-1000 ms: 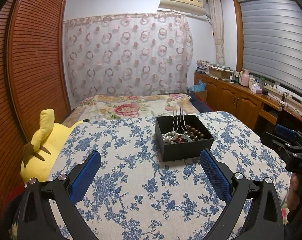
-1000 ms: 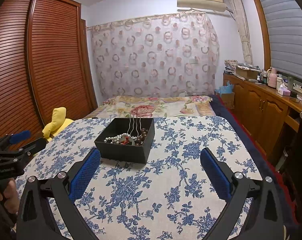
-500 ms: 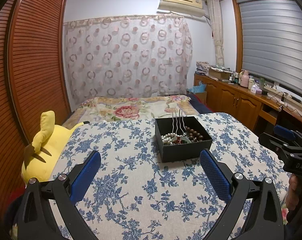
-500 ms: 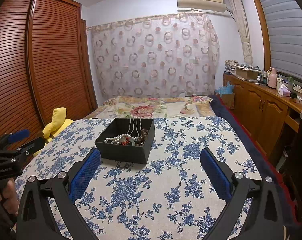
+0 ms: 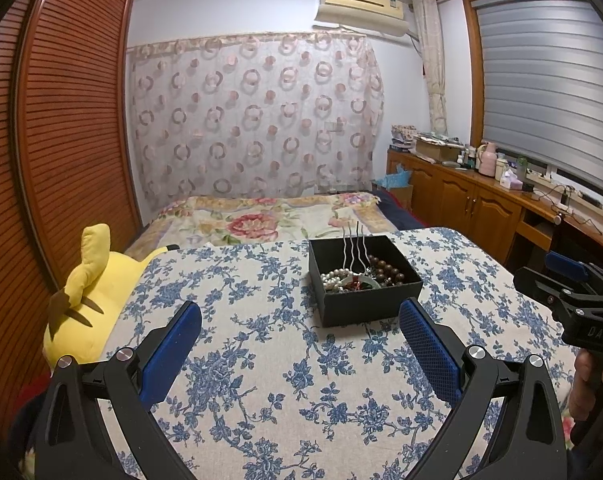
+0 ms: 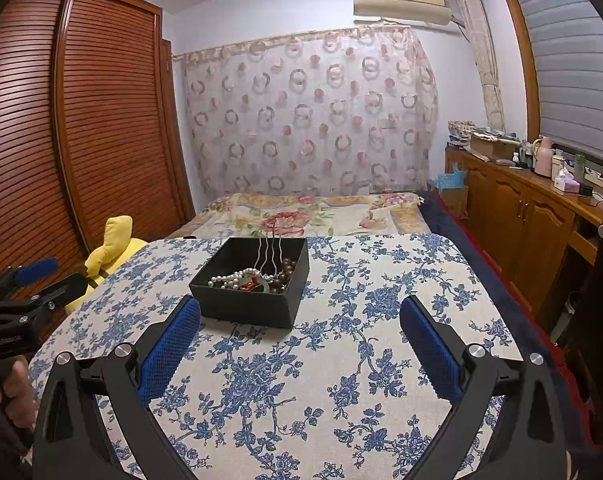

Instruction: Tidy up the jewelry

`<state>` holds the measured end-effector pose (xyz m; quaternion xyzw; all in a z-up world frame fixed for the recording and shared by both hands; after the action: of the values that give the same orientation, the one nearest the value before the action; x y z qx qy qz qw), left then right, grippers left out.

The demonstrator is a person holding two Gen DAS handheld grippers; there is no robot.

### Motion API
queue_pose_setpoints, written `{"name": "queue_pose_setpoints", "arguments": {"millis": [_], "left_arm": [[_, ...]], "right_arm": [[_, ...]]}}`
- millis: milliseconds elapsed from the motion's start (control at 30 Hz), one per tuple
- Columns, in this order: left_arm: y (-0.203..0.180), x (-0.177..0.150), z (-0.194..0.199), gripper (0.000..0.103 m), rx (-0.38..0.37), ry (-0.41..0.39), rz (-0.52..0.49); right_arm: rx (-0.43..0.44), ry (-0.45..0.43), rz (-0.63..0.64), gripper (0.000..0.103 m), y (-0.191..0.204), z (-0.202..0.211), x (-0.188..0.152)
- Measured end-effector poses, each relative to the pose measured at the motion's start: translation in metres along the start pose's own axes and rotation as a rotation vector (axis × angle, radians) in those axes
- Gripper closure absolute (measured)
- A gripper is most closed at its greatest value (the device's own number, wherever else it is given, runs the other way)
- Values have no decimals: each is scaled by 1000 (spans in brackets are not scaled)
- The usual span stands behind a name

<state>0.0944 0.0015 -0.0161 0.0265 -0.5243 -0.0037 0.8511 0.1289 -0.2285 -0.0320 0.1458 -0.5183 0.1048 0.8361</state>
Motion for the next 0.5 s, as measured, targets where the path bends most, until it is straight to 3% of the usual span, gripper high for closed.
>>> {"name": "queue_pose_setpoints", "arguments": {"millis": [500], "left_arm": [[1,1,1,8,0,1,3]], "right_arm": [[0,0,0,2,0,0,0]]}}
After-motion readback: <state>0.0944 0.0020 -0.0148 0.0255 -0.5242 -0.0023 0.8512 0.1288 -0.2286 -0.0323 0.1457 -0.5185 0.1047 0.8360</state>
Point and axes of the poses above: each gripper's, at about its wrist camera, not at the fingertips, and z roughly against the way its jaws point, y to its left, x to its top, the point moved 5 cm from there along -z, roughly the way its jaws point, and after that the axes turned 5 degrees about x, right-handed, at the moved point
